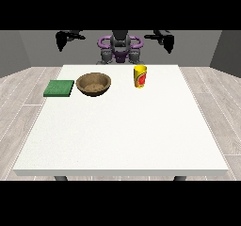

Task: Pick the cup and pour the ball into the bowl, then pick the bowl and place it on the pad

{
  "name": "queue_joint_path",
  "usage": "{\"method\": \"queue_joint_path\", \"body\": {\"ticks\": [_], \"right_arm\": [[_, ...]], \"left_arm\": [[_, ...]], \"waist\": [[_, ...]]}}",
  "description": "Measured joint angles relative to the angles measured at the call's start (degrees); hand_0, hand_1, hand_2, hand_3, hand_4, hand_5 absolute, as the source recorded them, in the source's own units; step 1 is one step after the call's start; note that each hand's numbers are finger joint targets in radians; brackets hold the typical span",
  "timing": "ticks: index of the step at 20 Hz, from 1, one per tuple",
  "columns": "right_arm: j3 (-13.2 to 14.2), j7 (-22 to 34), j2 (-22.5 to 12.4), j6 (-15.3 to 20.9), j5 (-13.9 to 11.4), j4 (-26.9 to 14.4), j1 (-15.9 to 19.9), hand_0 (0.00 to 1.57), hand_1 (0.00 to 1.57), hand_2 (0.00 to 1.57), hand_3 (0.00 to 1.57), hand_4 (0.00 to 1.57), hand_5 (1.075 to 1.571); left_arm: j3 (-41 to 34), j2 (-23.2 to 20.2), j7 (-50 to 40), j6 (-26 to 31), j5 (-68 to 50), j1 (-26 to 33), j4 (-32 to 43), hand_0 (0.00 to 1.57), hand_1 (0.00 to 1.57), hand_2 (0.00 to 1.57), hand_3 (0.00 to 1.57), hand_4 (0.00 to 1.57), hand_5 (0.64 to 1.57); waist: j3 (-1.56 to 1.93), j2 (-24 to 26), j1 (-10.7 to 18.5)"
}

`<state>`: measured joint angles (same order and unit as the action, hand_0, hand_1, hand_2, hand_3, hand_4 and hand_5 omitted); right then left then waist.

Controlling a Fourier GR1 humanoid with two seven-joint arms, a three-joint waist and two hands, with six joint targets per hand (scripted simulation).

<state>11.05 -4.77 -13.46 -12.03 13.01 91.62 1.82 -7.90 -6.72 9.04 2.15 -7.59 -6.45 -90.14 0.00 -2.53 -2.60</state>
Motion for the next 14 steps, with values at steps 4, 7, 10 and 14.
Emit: {"method": "queue_joint_path", "body": {"ticks": [4,7,10,14], "right_arm": [[0.7,-1.4,0.0,-0.6,-0.4,-1.9,1.0,0.00,0.00,0.00,0.00,0.00,1.571],[1.2,-3.1,-0.1,-0.8,-0.6,-3.1,2.9,0.00,0.00,0.00,0.00,0.00,1.571],[1.5,-3.9,-0.9,-1.9,-0.5,-3.3,4.0,0.00,0.00,0.00,0.00,0.00,1.570],[2.1,-6.6,-1.3,-3.8,-0.1,-5.6,5.0,0.00,0.00,0.00,0.00,0.00,1.570]], "left_arm": [[1.4,2.7,7.3,-1.2,2.6,0.5,5.6,0.00,0.00,0.00,0.00,0.00,1.518],[1.5,4.0,12.8,-2.0,4.0,-1.3,11.2,0.00,0.00,0.00,0.00,0.00,1.517],[1.3,5.4,19.0,-4.0,5.3,-3.2,17.5,0.00,0.00,0.00,0.00,0.00,1.528],[1.2,6.1,25.6,-6.9,5.9,-6.3,25.6,0.00,0.00,0.00,0.00,0.00,1.518]], "waist": [[0.00,-1.2,-0.2],[0.00,-3.6,-0.8],[-0.02,-5.7,-2.3],[-0.02,-7.9,-3.5]]}}
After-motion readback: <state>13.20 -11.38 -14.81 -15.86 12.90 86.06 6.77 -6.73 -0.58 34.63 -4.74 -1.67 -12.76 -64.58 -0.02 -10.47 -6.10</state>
